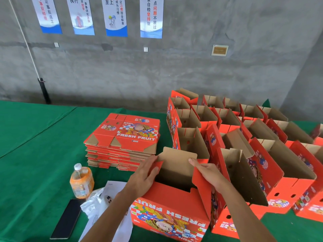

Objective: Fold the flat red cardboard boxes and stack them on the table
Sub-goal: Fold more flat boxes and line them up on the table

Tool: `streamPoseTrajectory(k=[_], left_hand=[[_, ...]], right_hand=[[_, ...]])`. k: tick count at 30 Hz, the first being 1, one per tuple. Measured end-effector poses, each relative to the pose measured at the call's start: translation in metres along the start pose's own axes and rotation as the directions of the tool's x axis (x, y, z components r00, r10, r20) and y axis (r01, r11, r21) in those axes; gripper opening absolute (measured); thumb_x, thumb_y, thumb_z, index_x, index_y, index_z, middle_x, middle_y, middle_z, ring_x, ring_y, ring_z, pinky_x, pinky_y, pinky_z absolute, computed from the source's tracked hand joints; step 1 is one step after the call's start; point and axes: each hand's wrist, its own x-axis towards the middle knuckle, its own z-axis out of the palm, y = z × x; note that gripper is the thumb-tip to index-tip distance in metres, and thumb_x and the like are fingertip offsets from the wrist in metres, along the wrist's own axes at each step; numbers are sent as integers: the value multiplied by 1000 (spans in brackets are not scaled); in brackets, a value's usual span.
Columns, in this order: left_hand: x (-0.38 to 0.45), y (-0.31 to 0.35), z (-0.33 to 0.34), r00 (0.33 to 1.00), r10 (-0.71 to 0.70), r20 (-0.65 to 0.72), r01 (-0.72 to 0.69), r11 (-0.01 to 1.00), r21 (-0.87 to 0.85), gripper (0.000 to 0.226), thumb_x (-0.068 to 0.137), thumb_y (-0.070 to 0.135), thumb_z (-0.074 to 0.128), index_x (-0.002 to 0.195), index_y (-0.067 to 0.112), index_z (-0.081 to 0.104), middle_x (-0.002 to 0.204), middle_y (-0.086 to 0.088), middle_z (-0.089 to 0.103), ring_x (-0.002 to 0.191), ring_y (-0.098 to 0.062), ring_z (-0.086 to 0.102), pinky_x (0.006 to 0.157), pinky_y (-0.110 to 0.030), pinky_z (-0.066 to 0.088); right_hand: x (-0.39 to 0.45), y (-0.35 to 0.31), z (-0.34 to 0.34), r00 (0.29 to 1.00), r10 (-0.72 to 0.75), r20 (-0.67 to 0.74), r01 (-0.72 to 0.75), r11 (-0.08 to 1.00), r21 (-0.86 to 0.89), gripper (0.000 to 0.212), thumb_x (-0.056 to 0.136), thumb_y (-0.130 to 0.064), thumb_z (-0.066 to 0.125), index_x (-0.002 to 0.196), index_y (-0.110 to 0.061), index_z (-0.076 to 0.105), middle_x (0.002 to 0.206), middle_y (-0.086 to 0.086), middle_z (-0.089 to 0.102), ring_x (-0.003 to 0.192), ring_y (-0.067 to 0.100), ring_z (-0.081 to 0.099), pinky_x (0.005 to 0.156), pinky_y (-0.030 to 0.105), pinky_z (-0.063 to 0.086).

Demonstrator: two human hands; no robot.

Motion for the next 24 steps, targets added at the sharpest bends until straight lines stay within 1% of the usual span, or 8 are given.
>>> streamPoseTrajectory(k=[4, 6, 8, 11, 14, 16, 21, 24], left_hand=[[-2, 2, 4, 998, 45, 32, -50, 983, 179, 78, 100, 49, 56, 159, 53, 5, 169, 21, 8, 155, -13, 19, 107, -53, 50], [-2, 4, 4, 998, -58, 17, 54, 983, 178, 101, 92, 48, 68, 157, 51, -9, 169, 17, 11, 154, -16, 20, 107, -56, 47], [0, 3, 6, 989, -142, 25, 132, 962, 238, 108, 88, 50, 74, 157, 50, -9, 168, 15, 17, 151, -19, 27, 105, -58, 46], [4, 1, 7, 992, -124, 18, 118, 971, 210, 88, 91, 40, 74, 154, 53, 15, 161, 17, 29, 143, -20, 40, 101, -56, 50], [7, -7, 8, 999, -54, -5, 55, 991, 126, 46, 102, 18, 57, 142, 41, 50, 154, 11, 40, 138, -21, 47, 102, -48, 51], [5, -10, 6, 994, -109, -10, 109, 994, 18, 43, 106, 14, 42, 135, 41, 61, 155, 14, 40, 139, -15, 44, 107, -37, 44], [-5, -6, -2, 970, -225, 96, 241, 947, -211, 59, 87, 80, 28, 132, 56, 58, 157, 25, 37, 143, -8, 37, 113, -36, 31], [-8, -3, -1, 973, -179, 143, 161, 979, 125, 83, 76, 89, 55, 149, 50, 40, 165, 22, 23, 149, -13, 29, 117, -47, 36]], right_hand=[[3, 17, 25, 957, -224, -185, 177, 955, -239, 100, 67, -104, 39, 97, -14, 69, 85, -4, 71, 85, 23, 70, 80, 44, 55], [3, 20, 31, 953, -269, -139, 194, 895, -402, 94, 75, -95, 46, 139, -26, 53, 125, -2, 67, 118, 25, 63, 98, 45, 50], [4, 24, 25, 962, -271, -21, 232, 857, -460, 86, 88, -75, 59, 155, -29, 32, 142, -3, 56, 133, 23, 54, 105, 41, 46], [-8, 33, 13, 898, -422, 126, 426, 759, -493, 63, 100, -60, 53, 155, -38, 31, 144, -21, 47, 137, 8, 48, 107, 27, 43], [-31, 41, 15, 849, -467, 247, 525, 685, -505, 64, 95, -83, 33, 151, -53, 38, 151, -34, 35, 142, -9, 31, 114, 26, 37], [-40, 45, 17, 854, -454, 253, 517, 694, -500, 73, 91, -89, 18, 151, -54, 40, 155, -37, 30, 145, -11, 22, 118, 26, 26], [-41, 41, 22, 901, -359, 243, 432, 707, -560, 81, 84, -94, 24, 152, -52, 37, 148, -31, 43, 137, -4, 40, 115, 32, 36], [-37, 40, 25, 938, -253, 238, 347, 722, -599, 89, 78, -95, 43, 153, -48, 34, 145, -24, 47, 132, 4, 48, 106, 30, 41]])
